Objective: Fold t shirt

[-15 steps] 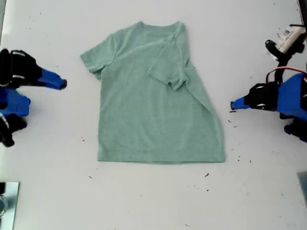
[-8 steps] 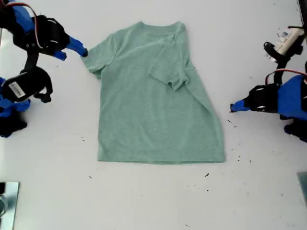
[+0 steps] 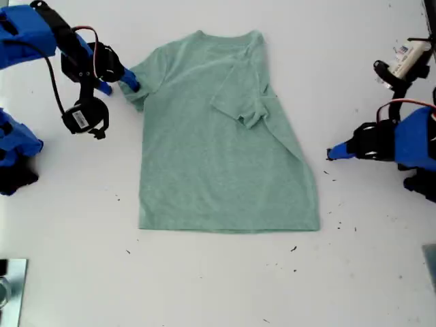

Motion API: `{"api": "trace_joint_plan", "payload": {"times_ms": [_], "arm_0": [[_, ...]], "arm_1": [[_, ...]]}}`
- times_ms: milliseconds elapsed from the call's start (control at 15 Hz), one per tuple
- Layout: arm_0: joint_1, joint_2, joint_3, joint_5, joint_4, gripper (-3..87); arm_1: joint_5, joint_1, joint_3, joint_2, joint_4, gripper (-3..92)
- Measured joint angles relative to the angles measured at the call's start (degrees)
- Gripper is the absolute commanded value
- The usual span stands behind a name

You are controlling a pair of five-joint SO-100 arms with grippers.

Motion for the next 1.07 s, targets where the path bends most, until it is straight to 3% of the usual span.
{"api": "trace_joint_plan", "payload": {"times_ms": [67,267,533,667,867,1067], "arm_0": [[0.0,-2.9,0.0,0.3,-2.2,-0.2],[1.2,-3.8,-0.1,0.2,-4.6,-0.2],[5.7,20.6,0.4,-1.1,3.2,-0.2],[6.5,22.3,-0.1,0.0,2.5,-0.2],[12.2,17.0,-7.7,0.0,-2.0,-0.2],[20.0,-2.5,-26.9,0.0,-4.7,-0.2]], "arm_1": [[0.0,-0.2,0.0,0.0,0.0,2.2],[0.0,-0.3,0.0,0.0,0.0,2.2],[0.0,-0.3,0.0,0.0,0.0,2.2],[0.0,-0.3,0.0,0.0,0.0,2.2],[0.0,-0.5,0.0,0.0,0.0,2.2],[0.1,-0.5,0.0,0.0,0.0,2.2]]}}
